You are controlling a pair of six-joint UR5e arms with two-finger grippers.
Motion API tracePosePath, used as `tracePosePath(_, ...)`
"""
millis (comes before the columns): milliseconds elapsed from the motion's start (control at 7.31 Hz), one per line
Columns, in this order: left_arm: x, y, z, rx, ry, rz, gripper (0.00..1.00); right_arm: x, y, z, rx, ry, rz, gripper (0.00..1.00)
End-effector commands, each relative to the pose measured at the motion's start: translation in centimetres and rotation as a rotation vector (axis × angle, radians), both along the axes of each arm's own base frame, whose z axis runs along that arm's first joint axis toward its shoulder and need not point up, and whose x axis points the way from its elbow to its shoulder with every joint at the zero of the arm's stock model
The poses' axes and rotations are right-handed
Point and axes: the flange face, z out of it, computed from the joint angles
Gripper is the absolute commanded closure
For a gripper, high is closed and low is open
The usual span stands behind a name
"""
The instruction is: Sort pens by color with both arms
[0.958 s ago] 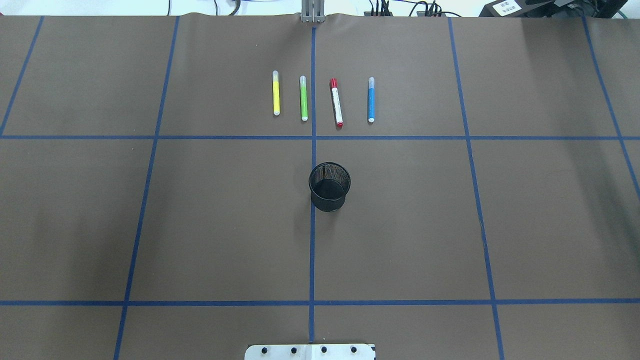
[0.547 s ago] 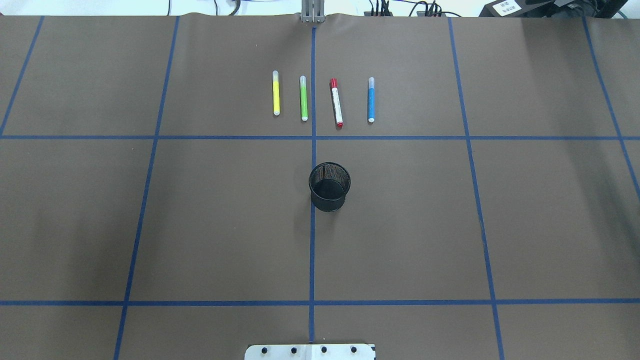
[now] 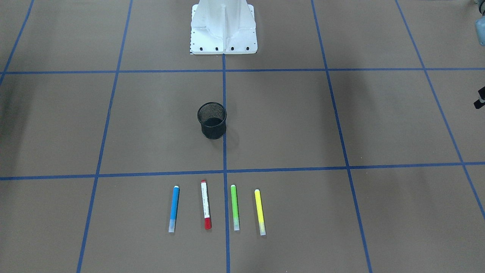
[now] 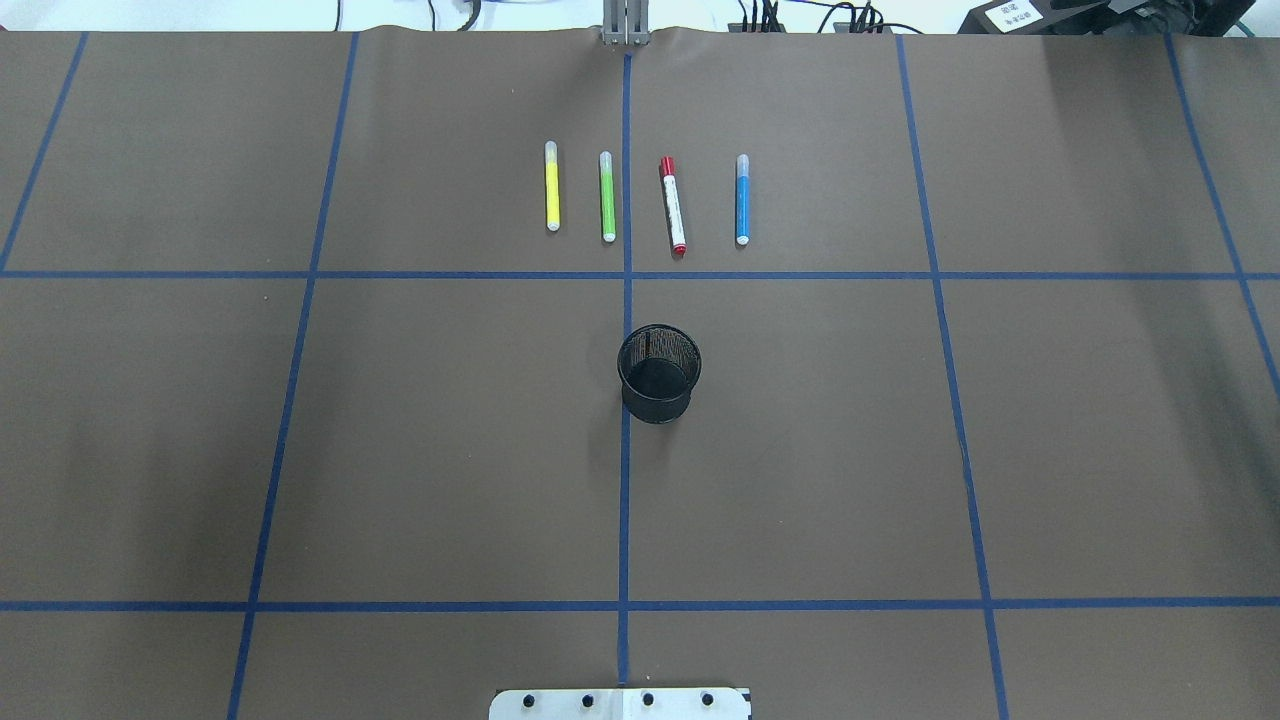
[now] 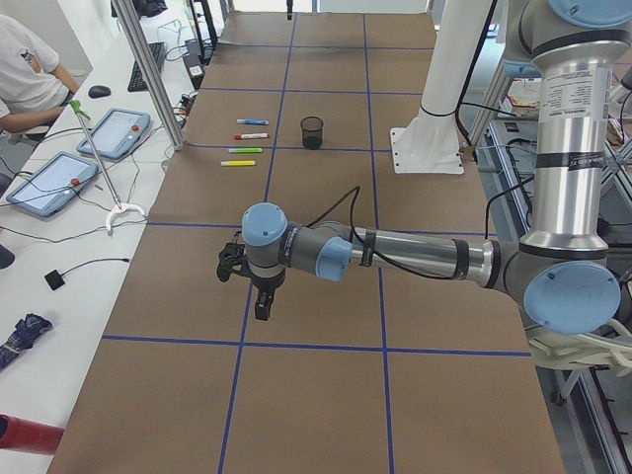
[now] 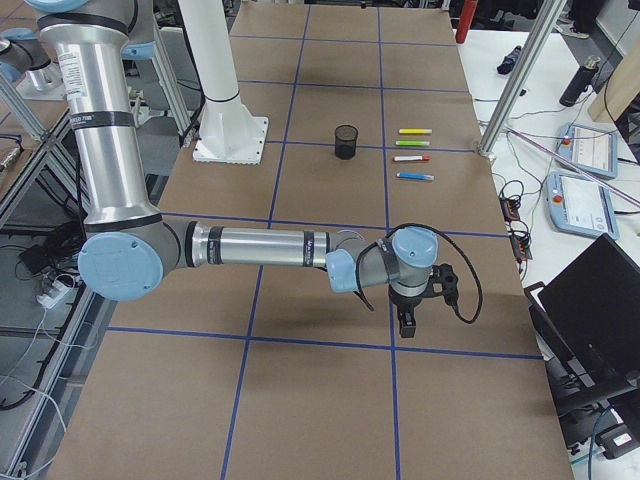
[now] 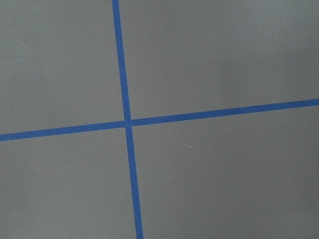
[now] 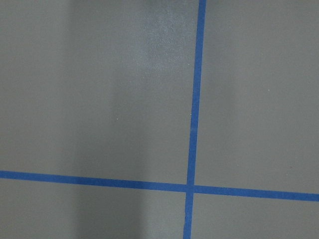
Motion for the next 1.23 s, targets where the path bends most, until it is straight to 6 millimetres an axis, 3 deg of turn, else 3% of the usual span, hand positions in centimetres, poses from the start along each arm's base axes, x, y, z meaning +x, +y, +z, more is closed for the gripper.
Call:
tracePosePath(0,0.02,-0.01,0.02,0.000,-0.001,-0.001,0.01,-0.03,0.01,0.12,-0.002,0.002,0.000,0.00)
tracePosePath(1095,0.05,-0.14,-0.54,0.011,0.003,0.001,0.01,-0.06,0.59,0.62,-0.011,-0.009,-0.003,0.00)
